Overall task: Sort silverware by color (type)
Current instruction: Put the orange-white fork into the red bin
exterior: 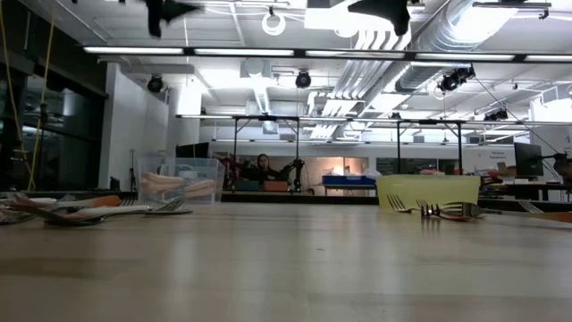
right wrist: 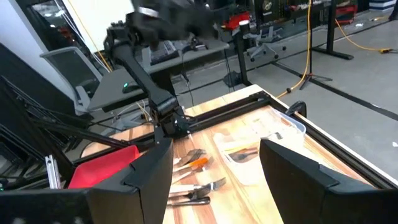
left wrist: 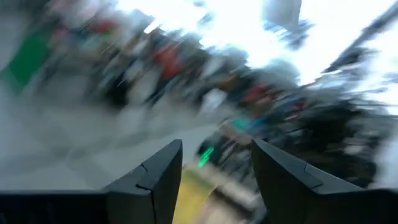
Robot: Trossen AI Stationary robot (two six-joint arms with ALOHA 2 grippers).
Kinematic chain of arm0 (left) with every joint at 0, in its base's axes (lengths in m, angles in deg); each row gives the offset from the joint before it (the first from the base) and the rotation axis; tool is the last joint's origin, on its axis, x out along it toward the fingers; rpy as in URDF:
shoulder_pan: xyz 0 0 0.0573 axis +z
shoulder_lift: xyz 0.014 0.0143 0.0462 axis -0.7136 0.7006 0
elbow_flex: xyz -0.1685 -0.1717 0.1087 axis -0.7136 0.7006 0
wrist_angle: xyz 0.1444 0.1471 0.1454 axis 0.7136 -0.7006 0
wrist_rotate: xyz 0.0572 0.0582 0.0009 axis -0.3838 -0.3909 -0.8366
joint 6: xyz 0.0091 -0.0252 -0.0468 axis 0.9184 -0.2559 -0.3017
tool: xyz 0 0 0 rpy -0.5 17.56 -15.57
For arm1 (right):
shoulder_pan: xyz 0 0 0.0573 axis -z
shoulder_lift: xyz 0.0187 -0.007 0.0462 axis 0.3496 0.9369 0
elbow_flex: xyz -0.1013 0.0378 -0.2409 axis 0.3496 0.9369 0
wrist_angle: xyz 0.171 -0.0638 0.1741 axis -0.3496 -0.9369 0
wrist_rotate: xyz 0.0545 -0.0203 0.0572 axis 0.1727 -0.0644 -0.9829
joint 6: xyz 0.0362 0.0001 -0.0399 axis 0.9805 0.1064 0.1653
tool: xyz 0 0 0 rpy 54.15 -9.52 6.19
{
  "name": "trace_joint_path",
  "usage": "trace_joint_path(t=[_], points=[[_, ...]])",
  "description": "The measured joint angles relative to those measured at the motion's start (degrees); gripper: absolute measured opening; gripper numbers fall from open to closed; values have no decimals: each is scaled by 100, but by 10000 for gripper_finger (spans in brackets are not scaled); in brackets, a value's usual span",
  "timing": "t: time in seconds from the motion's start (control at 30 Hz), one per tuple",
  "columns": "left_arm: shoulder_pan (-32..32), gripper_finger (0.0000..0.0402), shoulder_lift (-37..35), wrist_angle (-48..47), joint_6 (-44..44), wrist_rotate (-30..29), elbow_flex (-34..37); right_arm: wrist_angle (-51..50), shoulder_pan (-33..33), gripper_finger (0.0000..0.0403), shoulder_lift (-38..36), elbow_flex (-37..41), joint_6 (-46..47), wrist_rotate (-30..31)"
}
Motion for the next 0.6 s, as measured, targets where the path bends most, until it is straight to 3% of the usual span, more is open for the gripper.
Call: trace_joint_path(t=[0.1, 0.3, 0.6], points=[[-314, 181, -178, 521, 440, 289, 0, 66, 0, 225, 0, 0, 0, 0], [-947, 181, -305, 182, 537, 265, 6, 275, 0, 225, 0, 0, 0, 1], [-1672, 181, 154, 165, 1249, -519, 15, 346, 0, 225, 0, 0, -320, 0]])
